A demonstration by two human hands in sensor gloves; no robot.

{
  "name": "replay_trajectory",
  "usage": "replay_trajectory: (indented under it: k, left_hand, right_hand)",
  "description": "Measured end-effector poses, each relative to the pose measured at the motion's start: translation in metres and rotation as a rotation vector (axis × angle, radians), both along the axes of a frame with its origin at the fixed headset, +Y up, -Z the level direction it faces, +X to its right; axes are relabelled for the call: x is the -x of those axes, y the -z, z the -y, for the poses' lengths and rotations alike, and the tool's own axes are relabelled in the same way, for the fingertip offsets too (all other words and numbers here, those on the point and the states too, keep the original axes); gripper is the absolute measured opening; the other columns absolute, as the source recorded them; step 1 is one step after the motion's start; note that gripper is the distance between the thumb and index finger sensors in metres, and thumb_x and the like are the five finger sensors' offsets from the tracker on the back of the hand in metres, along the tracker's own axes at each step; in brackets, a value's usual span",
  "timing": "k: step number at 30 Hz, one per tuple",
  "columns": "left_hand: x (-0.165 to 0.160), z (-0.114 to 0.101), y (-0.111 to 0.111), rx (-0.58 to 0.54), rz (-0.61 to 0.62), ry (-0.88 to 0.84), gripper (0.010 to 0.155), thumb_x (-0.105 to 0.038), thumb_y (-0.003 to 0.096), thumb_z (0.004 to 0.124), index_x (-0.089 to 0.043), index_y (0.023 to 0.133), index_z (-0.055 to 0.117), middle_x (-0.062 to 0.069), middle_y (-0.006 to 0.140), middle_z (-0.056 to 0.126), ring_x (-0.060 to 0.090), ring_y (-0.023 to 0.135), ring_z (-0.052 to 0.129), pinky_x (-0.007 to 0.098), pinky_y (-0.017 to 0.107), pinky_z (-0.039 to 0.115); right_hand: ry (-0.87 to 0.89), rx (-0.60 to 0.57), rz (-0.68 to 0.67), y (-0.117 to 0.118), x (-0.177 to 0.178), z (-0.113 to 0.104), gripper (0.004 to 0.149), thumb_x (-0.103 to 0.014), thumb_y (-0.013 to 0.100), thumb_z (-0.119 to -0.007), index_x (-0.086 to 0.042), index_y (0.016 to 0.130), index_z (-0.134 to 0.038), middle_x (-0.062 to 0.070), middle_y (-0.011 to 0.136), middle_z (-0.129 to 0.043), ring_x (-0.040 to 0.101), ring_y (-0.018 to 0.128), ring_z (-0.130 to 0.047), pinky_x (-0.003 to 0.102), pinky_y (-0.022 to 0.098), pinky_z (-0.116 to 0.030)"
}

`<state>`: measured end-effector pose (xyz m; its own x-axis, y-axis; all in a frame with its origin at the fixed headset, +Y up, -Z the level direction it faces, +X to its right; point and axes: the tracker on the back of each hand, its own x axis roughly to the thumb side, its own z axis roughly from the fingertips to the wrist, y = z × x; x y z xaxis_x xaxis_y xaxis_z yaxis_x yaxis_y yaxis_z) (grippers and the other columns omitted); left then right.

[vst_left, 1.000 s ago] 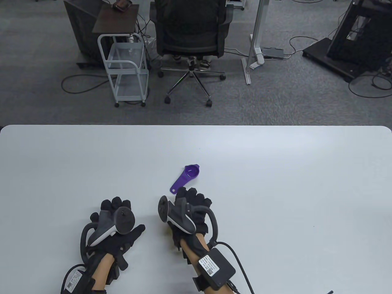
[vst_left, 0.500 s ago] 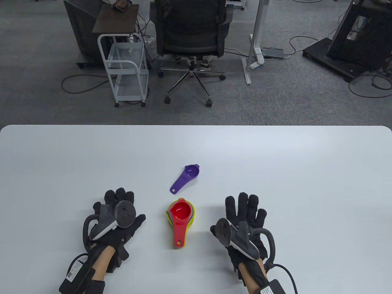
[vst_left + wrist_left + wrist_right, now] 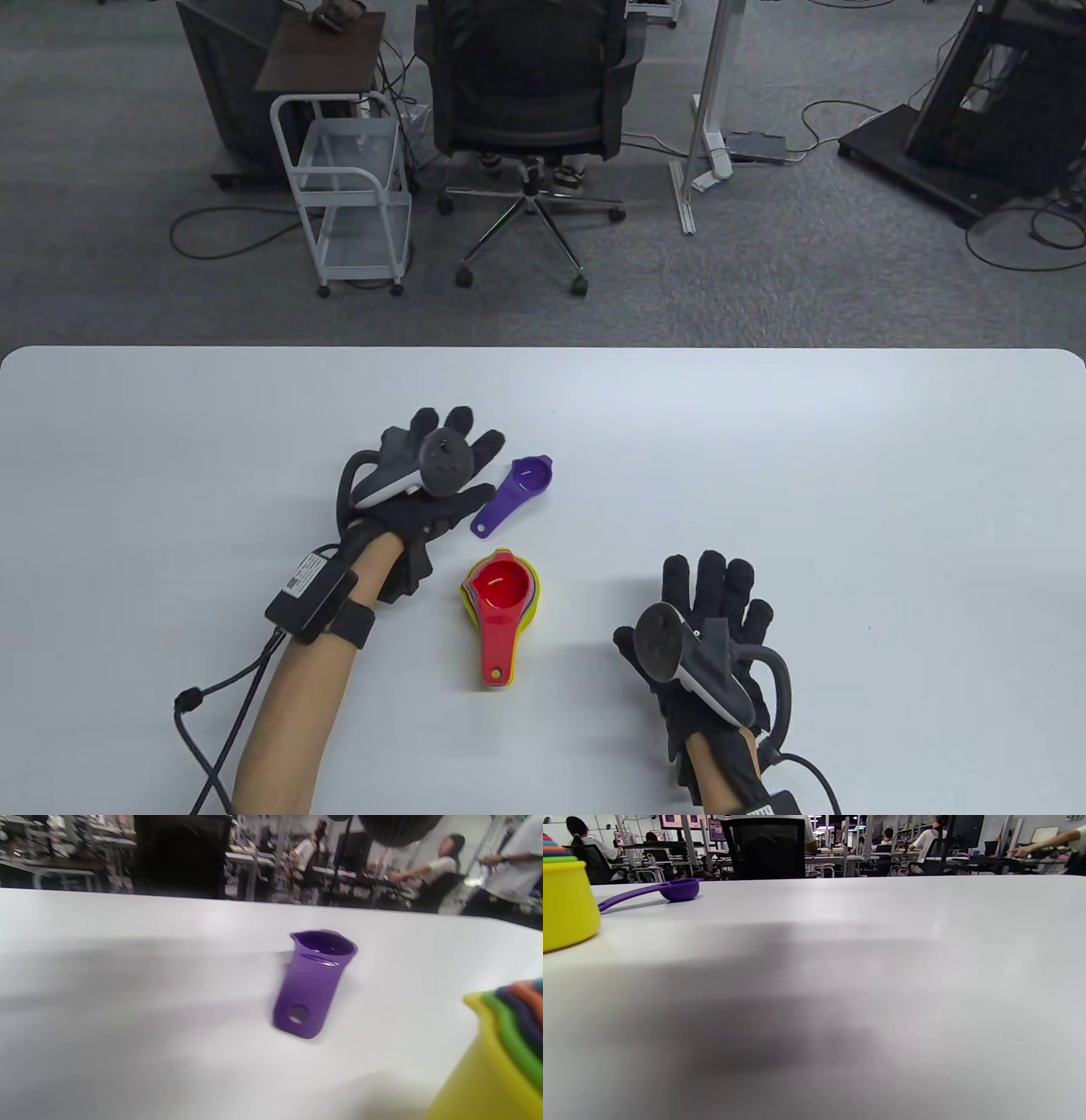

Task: Nest plastic measuring cups

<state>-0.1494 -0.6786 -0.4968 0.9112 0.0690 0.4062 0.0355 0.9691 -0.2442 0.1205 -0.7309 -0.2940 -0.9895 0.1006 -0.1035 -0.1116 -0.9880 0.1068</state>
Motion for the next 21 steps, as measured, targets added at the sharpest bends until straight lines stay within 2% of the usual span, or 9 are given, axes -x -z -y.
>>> replay_trajectory:
  k: [4,9,14,16,18,21]
  left_hand:
    - [-0.031,0.009,0.024,0.081,0.08,0.044,0.06,-0.059,0.0545,0.063,-0.06,0.107,0.034,-0.01,0.124,0.012,0.044,0.116,0.015,0.073,0.078,0.021]
    - [-0.063,0.036,0.043,0.233,0.131,0.106,0.06,-0.058,0.0541,0.067,-0.063,0.104,0.034,-0.013,0.122,0.008,0.042,0.116,0.01,0.072,0.079,0.02]
    - [-0.061,0.06,0.056,0.41,0.064,0.157,0.066,-0.056,0.054,0.074,-0.059,0.107,0.034,-0.013,0.121,0.006,0.038,0.116,0.01,0.069,0.08,0.025]
    - [-0.054,0.062,0.06,0.417,0.059,0.082,0.066,-0.046,0.0572,0.075,-0.056,0.109,0.035,-0.011,0.122,0.009,0.037,0.117,0.019,0.065,0.081,0.034]
    - [-0.046,0.062,0.06,0.435,0.067,0.037,0.062,-0.037,0.0598,0.071,-0.049,0.111,0.039,-0.003,0.125,0.013,0.038,0.114,0.021,0.062,0.08,0.039]
    - [-0.032,0.056,0.058,0.368,0.068,-0.023,0.062,-0.031,0.0601,0.068,-0.034,0.114,0.038,0.016,0.124,0.022,0.049,0.106,0.032,0.061,0.076,0.044]
  right_hand:
    - [0.004,0.03,0.031,0.006,-0.008,0.002,0.095,-0.067,0.05,-0.046,-0.009,0.116,-0.009,0.037,0.117,-0.003,0.062,0.099,-0.003,0.079,0.069,-0.019]
    - [0.037,0.047,0.038,0.009,-0.014,0.004,0.096,-0.067,0.05,-0.046,-0.009,0.116,-0.01,0.037,0.118,-0.004,0.062,0.099,-0.004,0.079,0.069,-0.019]
    - [0.071,0.062,0.037,0.008,-0.017,0.005,0.095,-0.067,0.05,-0.046,-0.008,0.116,-0.01,0.038,0.118,-0.005,0.062,0.099,-0.005,0.079,0.068,-0.02]
    - [0.077,0.064,0.034,0.008,-0.017,0.005,0.095,-0.066,0.051,-0.046,-0.008,0.116,-0.011,0.038,0.118,-0.006,0.062,0.099,-0.006,0.079,0.068,-0.021]
    - [0.076,0.066,0.03,0.007,-0.016,0.005,0.095,-0.066,0.051,-0.046,-0.008,0.116,-0.011,0.038,0.118,-0.006,0.062,0.099,-0.006,0.079,0.068,-0.021]
    - [0.075,0.062,0.024,0.007,-0.014,0.004,0.095,-0.067,0.051,-0.046,-0.008,0.116,-0.011,0.038,0.118,-0.006,0.062,0.099,-0.006,0.079,0.068,-0.021]
